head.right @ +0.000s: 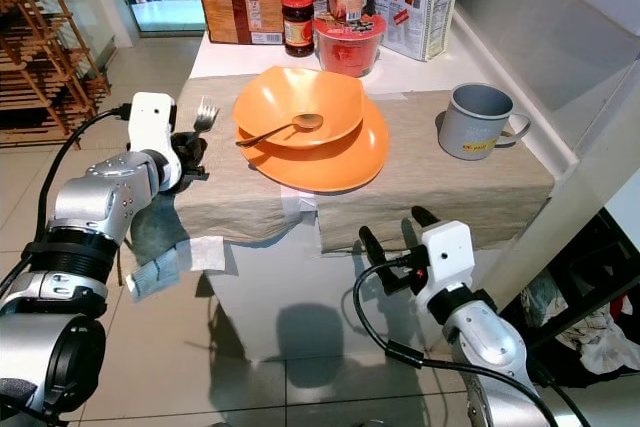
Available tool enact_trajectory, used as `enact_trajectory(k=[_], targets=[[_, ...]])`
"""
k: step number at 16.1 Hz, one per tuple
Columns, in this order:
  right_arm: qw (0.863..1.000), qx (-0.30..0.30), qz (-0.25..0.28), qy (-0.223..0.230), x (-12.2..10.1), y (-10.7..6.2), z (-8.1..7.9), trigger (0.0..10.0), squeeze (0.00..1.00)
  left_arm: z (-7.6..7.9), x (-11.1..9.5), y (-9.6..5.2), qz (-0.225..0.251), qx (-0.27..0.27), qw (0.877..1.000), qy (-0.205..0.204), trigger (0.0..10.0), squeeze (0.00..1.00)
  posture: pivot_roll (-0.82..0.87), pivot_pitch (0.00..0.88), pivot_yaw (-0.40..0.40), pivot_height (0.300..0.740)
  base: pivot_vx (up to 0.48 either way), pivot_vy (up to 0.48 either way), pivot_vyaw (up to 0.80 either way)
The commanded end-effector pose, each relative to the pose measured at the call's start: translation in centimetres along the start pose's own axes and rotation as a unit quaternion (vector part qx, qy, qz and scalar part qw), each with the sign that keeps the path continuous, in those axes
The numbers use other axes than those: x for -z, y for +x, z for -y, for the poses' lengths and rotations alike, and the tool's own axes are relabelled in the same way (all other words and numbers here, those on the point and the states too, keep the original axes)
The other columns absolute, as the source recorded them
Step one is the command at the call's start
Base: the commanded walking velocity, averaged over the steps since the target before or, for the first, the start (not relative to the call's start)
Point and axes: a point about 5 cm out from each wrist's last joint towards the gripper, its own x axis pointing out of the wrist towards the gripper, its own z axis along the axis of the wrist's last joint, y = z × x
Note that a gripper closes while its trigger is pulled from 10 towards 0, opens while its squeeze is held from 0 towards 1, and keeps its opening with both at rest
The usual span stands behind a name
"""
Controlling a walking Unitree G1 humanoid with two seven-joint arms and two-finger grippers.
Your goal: Setting the table
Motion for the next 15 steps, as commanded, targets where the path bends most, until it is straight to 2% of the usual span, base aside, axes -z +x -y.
enact_trajectory(k=[1,7,10,15], targets=[[1.0,-0.003,0.001,0.002,0.0,0.3,-0.1,10.0,0.0,0.4,1.1,0.2,-0.026,0.007,0.999,-0.021,0.0,0.0,-0.15,0.031,0.042,0.74,0.0,0.0,0.0],[1.0,-0.005,-0.004,0.003,0.3,0.4,0.0,10.0,0.0,0.1,-0.1,0.1,0.016,-0.011,0.999,-0.03,0.0,0.0,-0.15,0.036,0.037,0.74,0.0,0.0,0.0],[1.0,-0.006,-0.005,0.002,0.3,0.3,0.0,10.0,0.0,0.1,0.0,0.0,0.018,-0.012,0.999,-0.025,0.0,0.0,-0.15,0.035,0.036,0.74,0.0,0.0,0.0],[1.0,-0.007,-0.001,0.001,-0.1,0.2,-0.3,10.0,0.0,-1.0,0.0,-0.2,0.016,-0.025,1.0,-0.01,0.0,0.0,-0.15,0.038,0.04,0.74,0.0,0.0,0.0]])
